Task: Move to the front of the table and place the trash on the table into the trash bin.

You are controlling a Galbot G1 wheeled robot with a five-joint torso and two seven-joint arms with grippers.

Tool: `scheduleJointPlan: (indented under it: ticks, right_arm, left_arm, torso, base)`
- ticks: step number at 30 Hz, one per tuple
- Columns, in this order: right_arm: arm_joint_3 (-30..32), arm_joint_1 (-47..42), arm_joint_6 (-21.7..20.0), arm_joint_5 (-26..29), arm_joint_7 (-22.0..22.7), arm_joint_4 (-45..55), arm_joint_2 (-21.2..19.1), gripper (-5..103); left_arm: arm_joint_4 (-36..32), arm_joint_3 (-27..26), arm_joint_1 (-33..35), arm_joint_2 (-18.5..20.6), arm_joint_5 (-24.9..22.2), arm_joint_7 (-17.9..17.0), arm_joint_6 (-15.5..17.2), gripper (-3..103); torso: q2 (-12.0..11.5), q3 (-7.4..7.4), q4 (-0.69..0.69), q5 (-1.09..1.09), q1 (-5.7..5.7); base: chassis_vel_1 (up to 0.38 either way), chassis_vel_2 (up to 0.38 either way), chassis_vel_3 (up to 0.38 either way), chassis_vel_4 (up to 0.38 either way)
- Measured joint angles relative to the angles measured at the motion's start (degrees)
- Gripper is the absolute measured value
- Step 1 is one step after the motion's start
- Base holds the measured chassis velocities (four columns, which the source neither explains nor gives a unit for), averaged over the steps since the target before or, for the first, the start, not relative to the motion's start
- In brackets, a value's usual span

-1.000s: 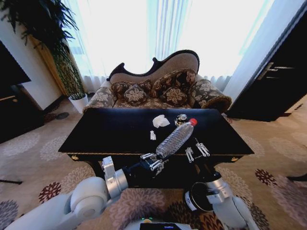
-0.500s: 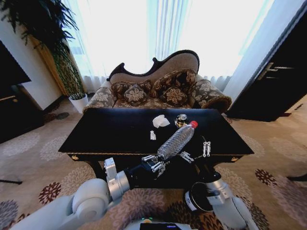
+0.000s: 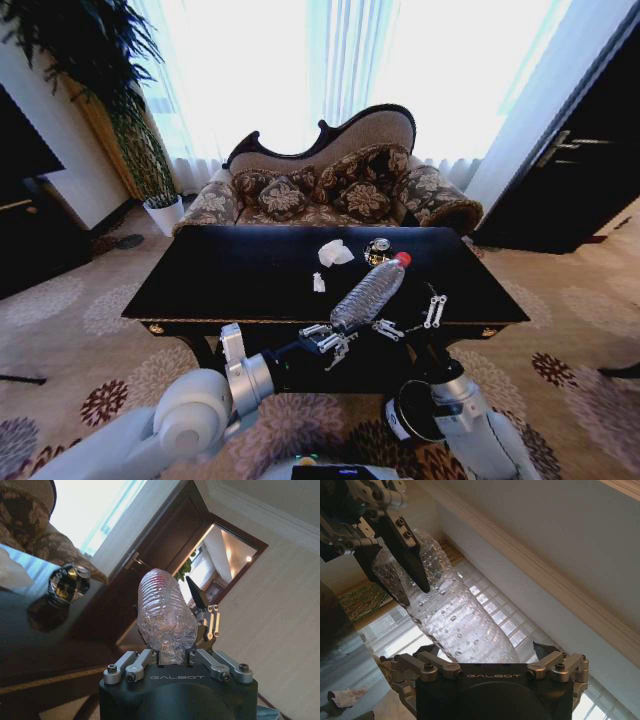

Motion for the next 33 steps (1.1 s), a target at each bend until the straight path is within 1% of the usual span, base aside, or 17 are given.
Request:
scheduleJointPlan:
  ticks: [2, 4, 8, 13, 17, 18, 19, 21, 23, 27, 28, 29, 30, 33]
  right_arm:
    - [-0.44, 0.17, 0.62, -0.92, -0.08, -0.41, 0.23, 100]
    - [-1.02, 0.22, 0.72, -1.59, -0.10, -0.44, 0.26, 100]
    - [-1.36, 0.10, 0.70, -1.99, -0.13, -0.17, 0.33, 100]
    - [-1.31, -0.23, 0.46, -1.75, -0.15, 0.09, 0.36, 100]
    - [-1.29, -0.16, 0.34, -1.39, -0.31, 0.23, 0.63, 100]
    - [-1.29, -0.16, 0.34, -1.39, -0.31, 0.23, 0.63, 100]
    - [-1.30, -0.13, 0.43, -1.38, -0.30, 0.11, 0.64, 103]
    - [-1.14, 0.04, 0.68, -1.29, -0.10, -0.17, 0.52, 94]
    - [-1.09, 0.05, 0.70, -1.28, -0.03, -0.25, 0.47, 94]
    - [-1.24, -0.11, 0.84, -1.52, -0.07, -0.46, 0.58, 73]
    - [-1.24, -0.11, 0.84, -1.52, -0.07, -0.46, 0.58, 73]
    - [-1.36, -0.13, 0.88, -1.62, -0.08, -0.55, 0.68, 68]
    - [-1.49, -0.14, 0.92, -1.71, -0.10, -0.62, 0.73, 68]
    - [-1.78, -0.02, 1.11, -1.84, -0.22, -0.83, 0.86, 57]
  left_arm:
    - [0.00, 0.00, -0.24, -1.14, -0.97, -0.57, 0.33, 24]
    - [0.00, 0.54, -0.64, -1.61, -2.37, -1.92, 0.64, 24]
    - [-0.01, 1.67, -0.58, -1.05, -2.61, -2.32, 0.82, 24]
    - [-0.03, 3.00, -0.87, -1.37, -2.99, -2.61, 0.78, 23]
    - [0.01, 5.10, -2.73, -3.51, -3.37, -3.69, 0.94, 22]
    - [0.01, 5.10, -2.73, -3.51, -3.37, -3.69, 0.94, 22]
    - [0.01, 5.82, -3.64, -4.14, -3.79, -4.33, 0.95, 22]
    - [0.05, 7.12, -4.97, -4.71, -4.49, -5.16, 1.05, 22]
    - [0.05, 7.41, -5.17, -4.69, -4.62, -5.24, 1.14, 22]
    - [-0.01, 7.12, -4.31, -3.90, -4.68, -5.10, 1.23, 21]
    - [-0.01, 7.12, -4.31, -3.90, -4.68, -5.10, 1.23, 21]
    - [-0.03, 6.99, -4.10, -3.71, -4.70, -5.01, 1.23, 21]
    - [-0.04, 6.93, -3.92, -3.53, -4.77, -4.99, 1.25, 21]
    - [-0.04, 6.74, -3.55, -3.43, -4.56, -4.94, 1.63, 21]
  torso:
    - [0.00, 0.00, 0.00, 0.00, 0.00]
    - [0.00, 0.00, 0.00, 0.00, 0.00]
    - [0.00, 0.00, 0.00, 0.00, 0.00]
    - [0.00, 0.00, 0.00, 0.00, 0.00]
    - [0.00, 0.00, 0.00, 0.00, 0.00]
    - [0.00, 0.00, 0.00, 0.00, 0.00]
    - [0.00, 0.00, 0.00, 0.00, 0.00]
    - [0.00, 0.00, -0.01, 0.00, 0.00]
    - [0.00, 0.00, 0.00, 0.00, 0.00]
    - [0.00, 0.00, 0.00, 0.00, 0.00]
    - [0.00, 0.00, 0.00, 0.00, 0.00]
    - [0.00, 0.00, 0.00, 0.00, 0.00]
    - [0.00, 0.00, 0.00, 0.00, 0.00]
    - [0.00, 0.00, 0.00, 0.00, 0.00]
  base:
    - [0.000, 0.000, 0.000, 0.000]
    - [0.000, 0.000, 0.000, 0.000]
    - [0.000, 0.000, 0.000, 0.000]
    - [0.000, 0.000, 0.000, 0.000]
    - [0.000, 0.000, 0.000, 0.000]
    - [0.000, 0.000, 0.000, 0.000]
    - [0.000, 0.000, 0.000, 0.000]
    - [0.000, 0.000, 0.000, 0.000]
    - [0.000, 0.000, 0.000, 0.000]
    - [0.000, 0.000, 0.000, 0.000]
    - [0.000, 0.000, 0.000, 0.000]
    - [0.000, 0.000, 0.000, 0.000]
    - [0.000, 0.000, 0.000, 0.000]
    - [0.000, 0.000, 0.000, 0.000]
